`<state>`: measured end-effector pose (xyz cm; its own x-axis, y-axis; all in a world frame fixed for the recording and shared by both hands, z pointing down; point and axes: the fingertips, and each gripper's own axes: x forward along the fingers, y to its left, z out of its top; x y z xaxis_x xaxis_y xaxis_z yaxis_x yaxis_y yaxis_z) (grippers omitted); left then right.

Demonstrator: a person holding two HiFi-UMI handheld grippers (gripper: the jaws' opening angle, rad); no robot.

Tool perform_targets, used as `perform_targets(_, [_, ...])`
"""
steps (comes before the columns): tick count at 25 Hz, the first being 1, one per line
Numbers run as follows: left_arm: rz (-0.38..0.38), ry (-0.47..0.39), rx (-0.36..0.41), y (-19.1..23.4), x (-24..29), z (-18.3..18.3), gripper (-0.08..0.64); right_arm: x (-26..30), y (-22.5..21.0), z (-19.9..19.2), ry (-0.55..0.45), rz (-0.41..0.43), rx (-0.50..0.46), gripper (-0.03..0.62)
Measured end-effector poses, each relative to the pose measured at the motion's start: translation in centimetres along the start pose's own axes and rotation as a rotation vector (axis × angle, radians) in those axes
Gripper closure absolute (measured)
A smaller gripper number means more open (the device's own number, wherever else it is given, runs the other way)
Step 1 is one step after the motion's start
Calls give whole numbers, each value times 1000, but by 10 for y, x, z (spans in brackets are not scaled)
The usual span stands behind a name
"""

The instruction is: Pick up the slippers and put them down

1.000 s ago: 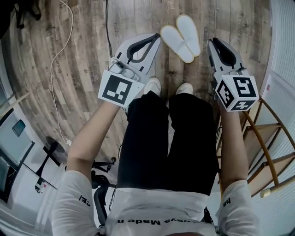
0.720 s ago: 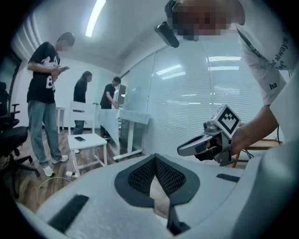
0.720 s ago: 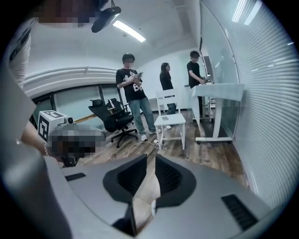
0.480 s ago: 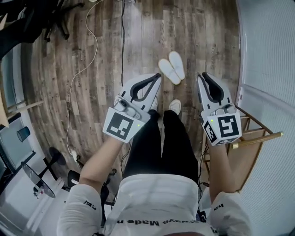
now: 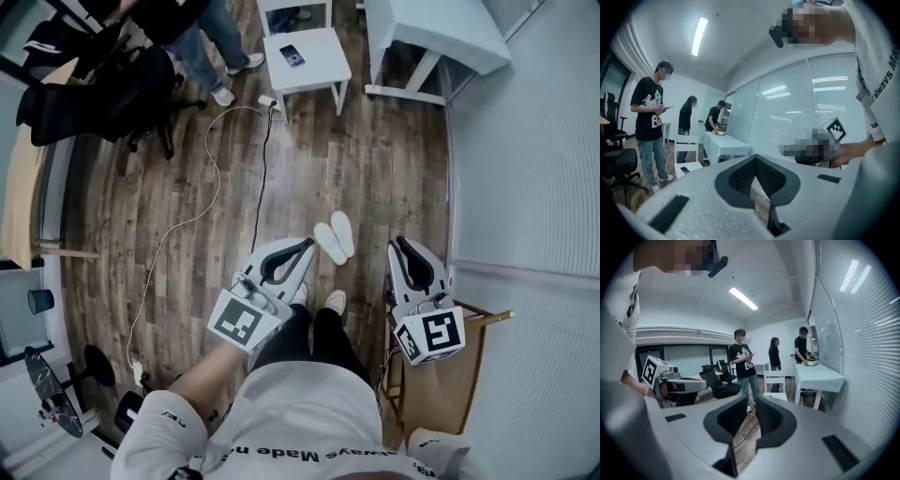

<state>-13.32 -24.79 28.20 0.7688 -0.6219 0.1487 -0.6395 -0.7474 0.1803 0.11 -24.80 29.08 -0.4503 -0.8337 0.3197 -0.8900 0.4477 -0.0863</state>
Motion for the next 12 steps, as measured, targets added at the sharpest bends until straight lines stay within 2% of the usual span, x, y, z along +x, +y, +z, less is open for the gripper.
perform_targets(5, [19, -58, 8, -9, -24, 68, 549, -28, 18, 81, -69, 3, -45, 534])
perform_targets(12, [26, -139, 30, -28, -42, 138, 549, -58, 36, 159, -154, 26, -77, 534])
